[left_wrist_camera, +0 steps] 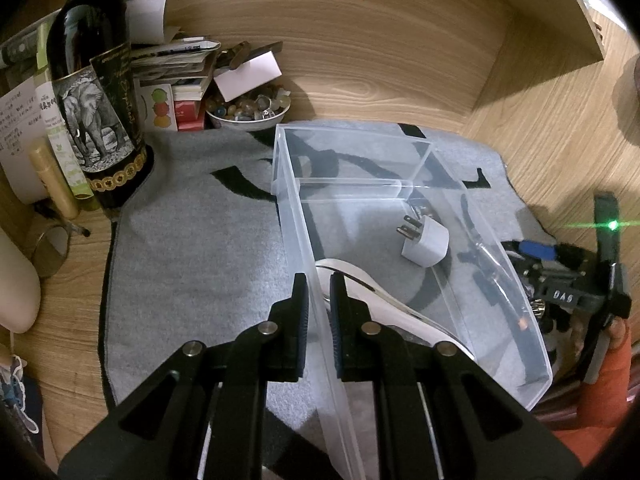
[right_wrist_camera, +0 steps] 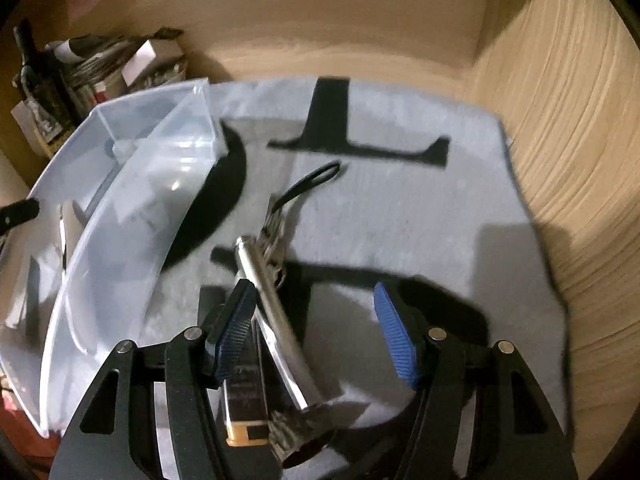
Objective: Organize rigid objects
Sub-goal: 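Grasp the silver metal pen on the mat with the right gripper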
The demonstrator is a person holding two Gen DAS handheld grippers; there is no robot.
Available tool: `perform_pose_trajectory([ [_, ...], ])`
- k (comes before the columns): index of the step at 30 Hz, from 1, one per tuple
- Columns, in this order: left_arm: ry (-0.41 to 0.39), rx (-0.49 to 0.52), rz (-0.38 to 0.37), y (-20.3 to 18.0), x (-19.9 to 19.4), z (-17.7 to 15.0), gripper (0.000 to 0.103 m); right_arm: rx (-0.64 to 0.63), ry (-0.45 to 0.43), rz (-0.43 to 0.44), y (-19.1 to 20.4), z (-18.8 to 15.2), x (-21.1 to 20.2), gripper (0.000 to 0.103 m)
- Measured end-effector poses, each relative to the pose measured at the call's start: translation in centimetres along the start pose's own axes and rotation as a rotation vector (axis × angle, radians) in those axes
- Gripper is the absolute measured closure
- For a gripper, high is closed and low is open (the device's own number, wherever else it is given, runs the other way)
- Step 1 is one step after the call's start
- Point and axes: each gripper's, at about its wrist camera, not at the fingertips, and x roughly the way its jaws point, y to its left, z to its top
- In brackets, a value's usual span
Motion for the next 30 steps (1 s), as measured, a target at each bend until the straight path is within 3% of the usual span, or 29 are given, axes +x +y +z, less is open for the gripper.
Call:
perform_pose_trajectory([
  [3, 0.000, 0.001, 0.006, -0.1, 0.0, 0.0, 0.093, -0.003, -0.002, 0.018, 0.0, -0.2, 0.2, 0.051],
  [7, 0.000, 0.000, 0.008, -0.1, 0.0, 0.0, 0.093, -0.012, 0.016, 0.036, 0.1, -0.3, 0.6, 0.073],
  [10, 0.000, 0.001, 0.009, 0.0, 0.0, 0.0, 0.093, -0.029, 0.005, 0.017, 0.5, -0.3, 0.7, 0.076],
  [12, 0.001, 0.001, 0.011, 0.0, 0.0, 0.0, 0.093, -0.023, -0.005, 0.021, 0.3, -0.2, 0.7, 0.088],
  [23, 0.001, 0.003, 0.019, -0.1, 0.0, -0.1, 0.093, 0.007, -0.127, 0.018, -0.1, 0.8, -1.4, 0.089],
  [30, 0.001, 0.003, 0.020, 0.0, -0.1, -0.1, 0.093, -0.001, -0.243, 0.065, 1.1, 3.1, -4.0, 0.089],
])
